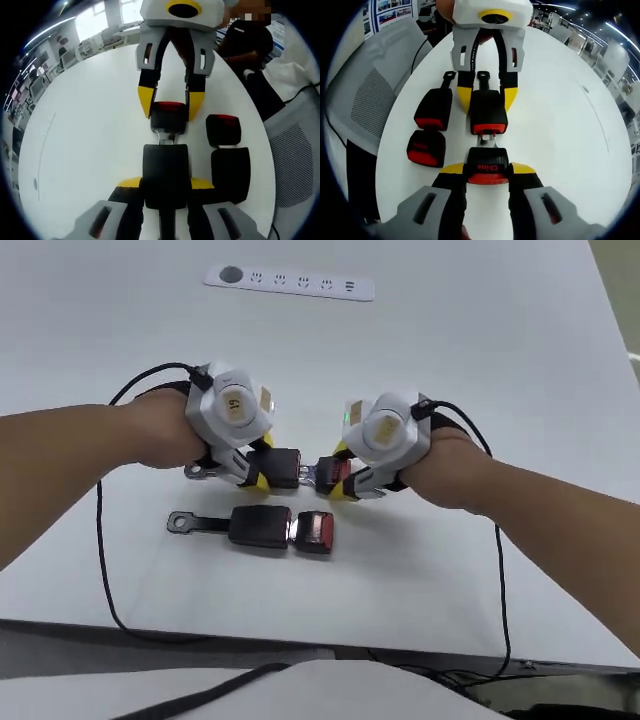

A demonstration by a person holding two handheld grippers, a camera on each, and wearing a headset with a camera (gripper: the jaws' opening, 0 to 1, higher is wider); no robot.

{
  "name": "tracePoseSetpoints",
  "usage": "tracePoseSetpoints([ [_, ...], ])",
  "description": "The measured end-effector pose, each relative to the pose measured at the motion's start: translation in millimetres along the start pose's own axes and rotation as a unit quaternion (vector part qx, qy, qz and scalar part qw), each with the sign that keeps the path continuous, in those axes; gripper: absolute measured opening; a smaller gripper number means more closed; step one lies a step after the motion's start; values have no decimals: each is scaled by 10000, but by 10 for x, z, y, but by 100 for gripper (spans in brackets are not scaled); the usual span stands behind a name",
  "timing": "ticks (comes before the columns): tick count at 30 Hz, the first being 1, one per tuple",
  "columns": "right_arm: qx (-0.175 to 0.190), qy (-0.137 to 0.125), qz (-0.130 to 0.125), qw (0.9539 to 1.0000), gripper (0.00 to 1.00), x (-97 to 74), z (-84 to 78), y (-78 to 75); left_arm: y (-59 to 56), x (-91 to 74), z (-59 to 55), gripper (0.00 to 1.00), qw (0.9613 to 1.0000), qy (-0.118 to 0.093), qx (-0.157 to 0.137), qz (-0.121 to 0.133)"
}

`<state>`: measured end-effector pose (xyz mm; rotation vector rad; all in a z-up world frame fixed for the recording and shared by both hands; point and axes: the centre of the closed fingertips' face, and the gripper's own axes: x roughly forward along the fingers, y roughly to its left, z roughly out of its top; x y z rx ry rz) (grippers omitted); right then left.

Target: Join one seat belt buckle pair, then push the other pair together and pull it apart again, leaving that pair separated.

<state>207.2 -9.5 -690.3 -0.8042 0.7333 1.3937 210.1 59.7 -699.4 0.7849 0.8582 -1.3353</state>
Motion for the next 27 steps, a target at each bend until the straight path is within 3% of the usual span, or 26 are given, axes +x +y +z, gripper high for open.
tracePoseSetpoints([
  [10,103,-151,129,9998,29,83,130,10,-15,-4,50,32,9998,-85,140,-118],
  [12,3,-37,90,10000,29,111,147,-20,-15,-7,60,32,9998,-73,145,-113],
  [27,42,-42,96,9999,29,59,166,-2,-13,-60,83,33,9998,-138,136,-99],
])
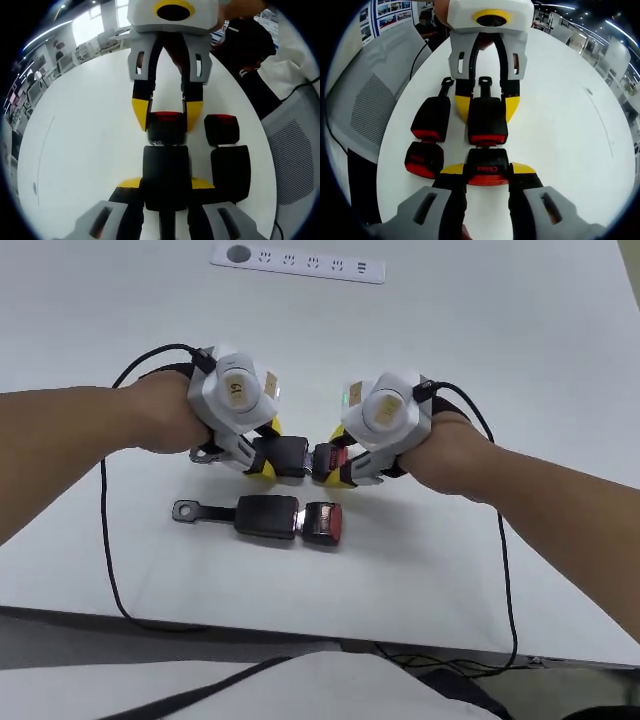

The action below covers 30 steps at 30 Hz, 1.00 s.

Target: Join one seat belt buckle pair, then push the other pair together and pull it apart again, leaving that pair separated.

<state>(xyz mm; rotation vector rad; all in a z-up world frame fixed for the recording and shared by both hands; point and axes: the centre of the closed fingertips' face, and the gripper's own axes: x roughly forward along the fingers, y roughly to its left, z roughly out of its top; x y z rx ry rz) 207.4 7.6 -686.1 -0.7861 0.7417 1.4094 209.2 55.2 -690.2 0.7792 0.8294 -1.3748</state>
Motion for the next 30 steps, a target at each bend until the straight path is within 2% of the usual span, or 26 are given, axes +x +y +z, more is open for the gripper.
tracePoseSetpoints([
  [7,-24,7,-61,10000,30,-14,-18,-14,14,3,-8,33,10000,-3,-19,6],
  [13,70,-17,-116,9999,30,-85,-144,-26,41,7,-35,33,10000,38,-17,28],
  [14,143,-120,-91,9998,30,-102,-149,-25,27,5,-24,33,10000,37,-43,40],
  [19,71,-102,-140,9998,30,-117,-173,-24,55,23,-43,33,9999,131,-45,37],
  [25,130,-25,-206,9997,31,-242,-399,-71,55,17,-44,33,9999,134,-88,59],
  [30,172,144,-258,9994,31,-405,-659,-58,57,16,-39,34,9999,132,-85,61],
])
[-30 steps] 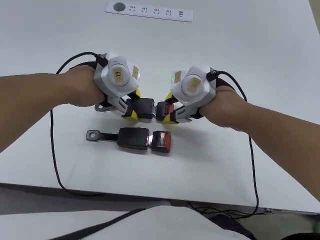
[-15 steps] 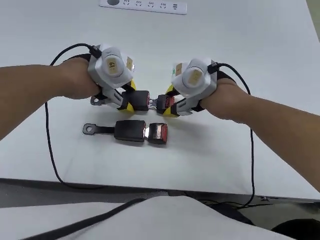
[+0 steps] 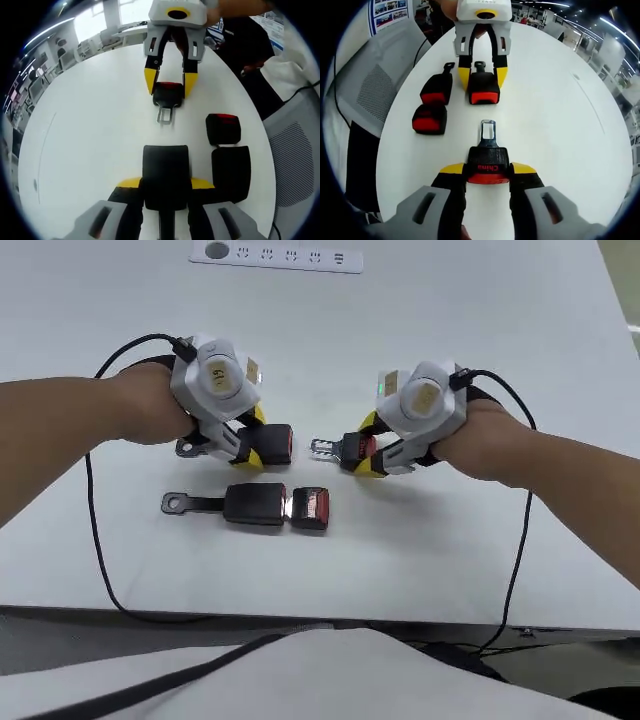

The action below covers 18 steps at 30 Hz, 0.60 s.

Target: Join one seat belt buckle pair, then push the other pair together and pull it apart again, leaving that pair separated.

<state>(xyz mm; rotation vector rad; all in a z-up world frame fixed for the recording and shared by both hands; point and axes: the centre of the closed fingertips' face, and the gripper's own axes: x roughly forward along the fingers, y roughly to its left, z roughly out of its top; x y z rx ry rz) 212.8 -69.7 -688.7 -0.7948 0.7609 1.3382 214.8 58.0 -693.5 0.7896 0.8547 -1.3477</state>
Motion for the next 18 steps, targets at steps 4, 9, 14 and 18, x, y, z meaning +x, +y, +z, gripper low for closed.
tracePoseSetpoints([
  [4,47,134,-61,9999,31,-100,-202,-16,1,-3,-6,34,10000,-21,-4,18],
  [9,35,343,-115,9993,32,-227,-429,-18,8,-9,-11,34,9999,-74,5,70],
  [14,-106,593,-197,9980,32,-325,-613,-29,12,-3,-19,34,9999,-48,24,103],
  [18,-140,627,-217,9977,32,-327,-620,-19,-15,1,5,34,9998,2,126,120],
])
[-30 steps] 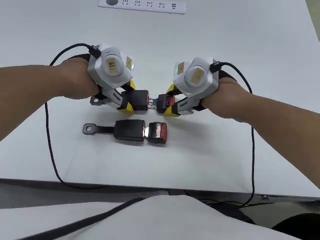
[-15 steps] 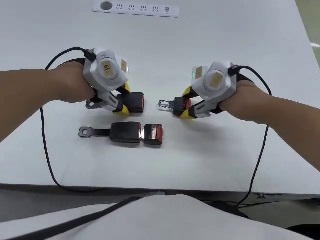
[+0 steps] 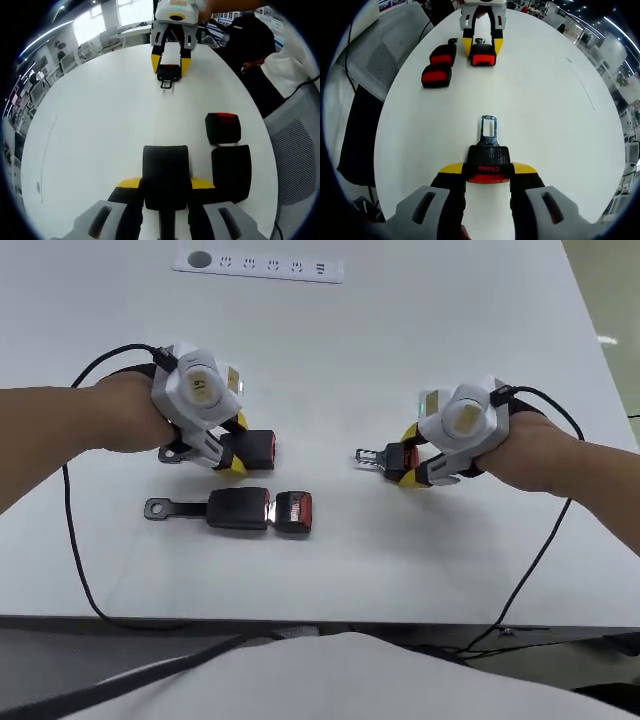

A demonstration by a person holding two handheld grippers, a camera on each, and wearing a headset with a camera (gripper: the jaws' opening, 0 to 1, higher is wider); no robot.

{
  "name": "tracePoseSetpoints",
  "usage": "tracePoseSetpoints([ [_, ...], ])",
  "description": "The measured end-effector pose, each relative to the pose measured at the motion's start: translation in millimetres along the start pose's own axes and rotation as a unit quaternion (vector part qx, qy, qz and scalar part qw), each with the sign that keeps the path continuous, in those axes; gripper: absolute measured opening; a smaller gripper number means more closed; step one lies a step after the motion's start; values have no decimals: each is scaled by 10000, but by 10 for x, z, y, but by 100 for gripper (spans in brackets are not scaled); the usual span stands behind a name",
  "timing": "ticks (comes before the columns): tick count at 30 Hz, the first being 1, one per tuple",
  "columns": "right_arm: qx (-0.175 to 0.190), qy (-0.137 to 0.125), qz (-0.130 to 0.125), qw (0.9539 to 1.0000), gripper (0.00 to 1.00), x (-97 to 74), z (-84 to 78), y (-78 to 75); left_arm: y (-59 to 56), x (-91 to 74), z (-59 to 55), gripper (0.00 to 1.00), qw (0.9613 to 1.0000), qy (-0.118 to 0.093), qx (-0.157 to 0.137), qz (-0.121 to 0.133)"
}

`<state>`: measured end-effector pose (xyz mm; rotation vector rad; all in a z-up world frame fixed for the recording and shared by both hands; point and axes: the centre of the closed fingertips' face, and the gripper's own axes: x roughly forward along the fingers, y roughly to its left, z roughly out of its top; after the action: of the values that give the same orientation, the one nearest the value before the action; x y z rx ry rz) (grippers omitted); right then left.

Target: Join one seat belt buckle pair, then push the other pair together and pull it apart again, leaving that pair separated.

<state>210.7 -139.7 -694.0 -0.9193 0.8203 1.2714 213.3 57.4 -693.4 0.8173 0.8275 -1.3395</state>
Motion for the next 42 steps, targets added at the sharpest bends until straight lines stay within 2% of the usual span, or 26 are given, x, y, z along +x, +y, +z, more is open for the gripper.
tracePoseSetpoints([
  [8,35,24,-8,10000,33,-14,-3,20,-6,9,1,34,9999,115,111,60],
  [11,56,47,-57,10000,33,4,-31,-30,38,1,-10,36,9996,173,126,176],
  [13,2,53,-98,9999,33,-1,-2,31,74,-12,-11,42,9993,171,131,301],
  [16,96,11,-316,9995,39,-25,18,-22,57,-50,-41,56,9992,206,80,324],
  [18,162,-64,-376,9991,41,-73,73,20,32,-94,-69,55,9994,181,10,299],
  [20,334,-238,-619,9972,42,-178,161,28,-30,-211,-55,55,9991,88,16,404],
  [22,531,-416,-728,9951,44,-248,232,35,-72,-359,-4,56,9977,-212,-124,628],
  [24,735,-638,-907,9911,48,-347,316,64,-157,-529,-26,58,9945,-451,-433,838],
  [25,839,-761,-993,9886,52,-393,362,98,-205,-604,-95,59,9919,-532,-640,963],
  [27,1194,-906,-1051,9831,60,-440,418,197,-324,-713,-249,62,9890,-540,-841,1094],
  [28,1258,-931,-1060,9820,62,-449,425,217,-348,-734,-281,62,9885,-533,-863,1120],
  [29,1359,-985,-1087,9798,65,-470,442,276,-430,-815,-336,63,9875,-598,-869,1175],
  [31,1403,-987,-1098,9790,68,-489,446,409,-546,-931,-414,69,9824,-760,-1094,1313],
  [32,1458,-1012,-1098,9780,68,-492,453,458,-595,-972,-444,73,9810,-793,-1146,1347],
  [35,1637,-1068,-1142,9740,72,-507,456,616,-774,-1096,-526,79,9781,-798,-1268,1444],
  [37,1910,-1189,-1236,9665,77,-514,433,665,-817,-1153,-642,82,9738,-833,-1426,1563],
  [38,2093,-1245,-1278,9614,77,-550,424,707,-842,-1187,-709,84,9701,-867,-1590,1615],
  [40,2177,-1271,-1296,9590,81,-581,420,789,-884,-1265,-786,85,9638,-962,-1792,1721],
  [42,2219,-1284,-1360,9570,86,-587,404,853,-907,-1327,-796,88,9565,-1146,-1954,1839],
])
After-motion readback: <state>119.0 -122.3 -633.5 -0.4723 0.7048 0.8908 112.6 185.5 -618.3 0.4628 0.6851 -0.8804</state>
